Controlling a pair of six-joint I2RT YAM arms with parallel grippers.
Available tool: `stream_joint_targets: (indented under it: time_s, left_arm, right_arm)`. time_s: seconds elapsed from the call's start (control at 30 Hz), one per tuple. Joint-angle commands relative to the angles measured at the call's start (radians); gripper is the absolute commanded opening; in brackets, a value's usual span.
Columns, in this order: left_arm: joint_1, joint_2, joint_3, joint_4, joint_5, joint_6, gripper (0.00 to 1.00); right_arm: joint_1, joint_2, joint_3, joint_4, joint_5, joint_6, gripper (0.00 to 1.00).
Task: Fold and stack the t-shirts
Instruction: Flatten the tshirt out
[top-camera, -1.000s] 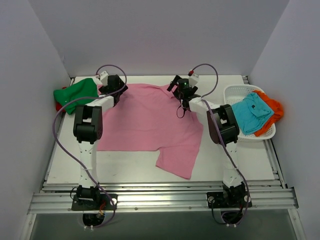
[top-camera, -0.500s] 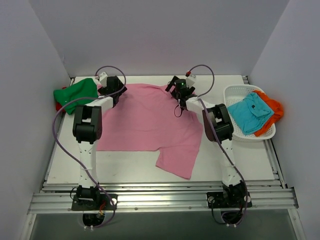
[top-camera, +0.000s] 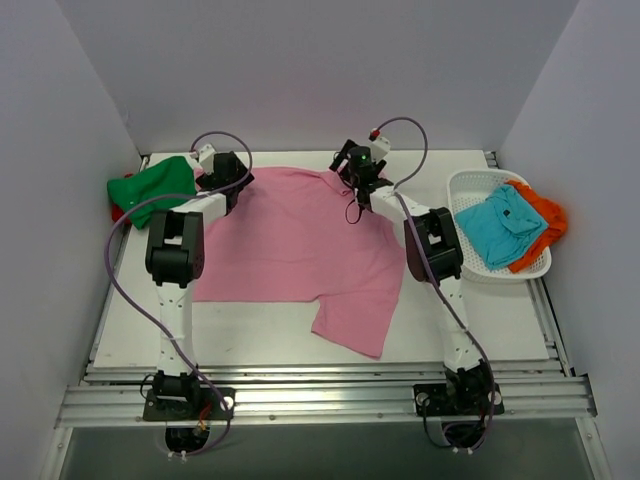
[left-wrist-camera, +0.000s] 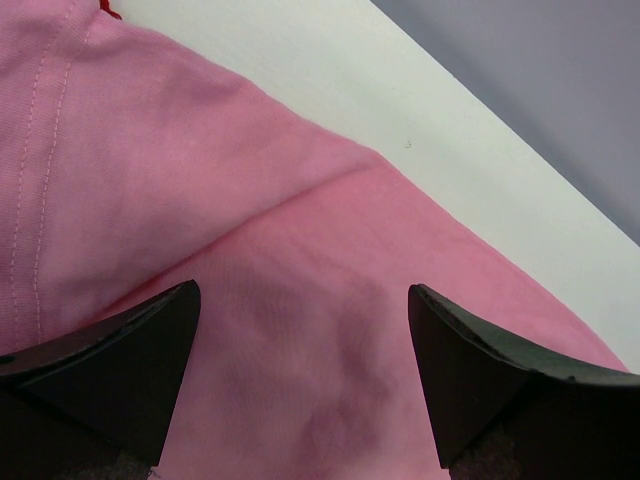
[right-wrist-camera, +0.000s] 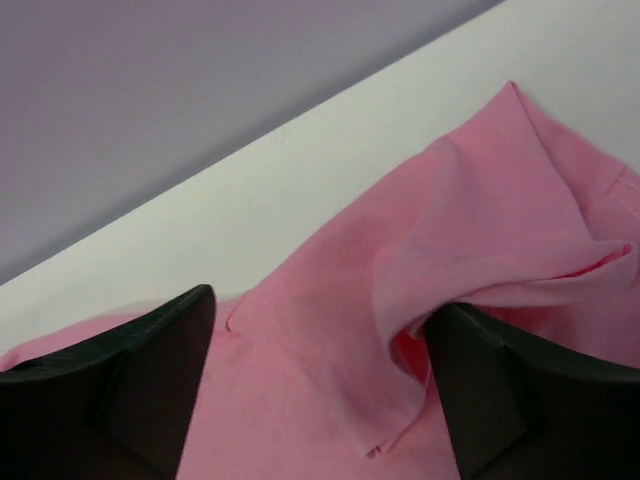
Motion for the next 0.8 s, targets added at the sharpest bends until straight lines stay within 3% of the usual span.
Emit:
stream_joint_targets:
  time_s: [0.0,0.03,0.13,0.2,0.3,0.63,0.77]
  left_arm:
    - [-0.002,-0.028,0.003,0.044,-0.014,0.021,0.94]
    - [-0.002,-0.03,0.003,0.042,-0.014,0.021,0.94]
    - [-0.002,-0.028,0.0,0.045,-0.012,0.023,0.94]
    - [-0.002,-0.03,-0.001,0.045,-0.014,0.023,0.94]
    - [-0.002,-0.03,0.0,0.045,-0.012,0.023,0.94]
    - [-0.002,-0.031,-0.005,0.05,-0.011,0.026,0.94]
    - [-0.004,-0.033,-0.008,0.056,-0.009,0.03,0.94]
  right_arm:
    - [-0.008,0.04,0.091,-0.009,0.019,-0.028,0.74]
    - [-0.008,0.049,0.107,-0.015,0.018,-0.03,0.56]
    - [-0.013,0.076,0.156,-0.028,0.007,-0.037,0.23]
    - [-0.017,0.092,0.177,-0.032,-0.001,-0.034,0.09]
    - [-0.019,0.106,0.191,-0.028,-0.005,-0.033,0.0]
    - [-0.03,0.234,0.422,-0.049,-0.001,-0.051,0.0]
    - [-0.043,0.28,0.501,0.024,0.002,-0.05,0.0]
